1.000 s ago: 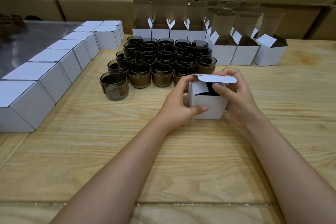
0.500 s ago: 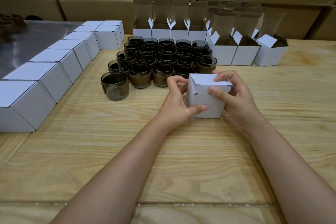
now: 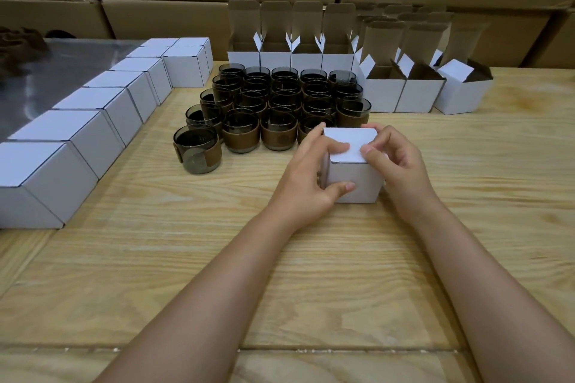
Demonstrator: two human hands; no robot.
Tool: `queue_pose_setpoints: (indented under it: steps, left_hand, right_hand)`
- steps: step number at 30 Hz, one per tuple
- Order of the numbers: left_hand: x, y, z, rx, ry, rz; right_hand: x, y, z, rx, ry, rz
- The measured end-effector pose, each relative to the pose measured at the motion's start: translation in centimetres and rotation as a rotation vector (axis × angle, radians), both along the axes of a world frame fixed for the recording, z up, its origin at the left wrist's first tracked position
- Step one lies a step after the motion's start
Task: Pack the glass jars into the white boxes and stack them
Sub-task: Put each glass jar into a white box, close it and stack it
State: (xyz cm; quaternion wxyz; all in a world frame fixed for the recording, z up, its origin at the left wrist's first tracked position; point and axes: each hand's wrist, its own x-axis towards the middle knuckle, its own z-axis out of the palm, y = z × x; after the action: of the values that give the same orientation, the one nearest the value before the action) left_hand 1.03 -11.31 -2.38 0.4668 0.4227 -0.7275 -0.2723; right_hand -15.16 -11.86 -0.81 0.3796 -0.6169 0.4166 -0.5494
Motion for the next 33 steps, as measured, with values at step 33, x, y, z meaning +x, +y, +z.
queue_pose_setpoints:
  steps: [33]
  left_hand:
    - [17.1,6.7,3.5,-0.517,-0.946,1.006]
  right_hand:
    - [2.5,1.3,-1.6,0.146,0.251,0.194]
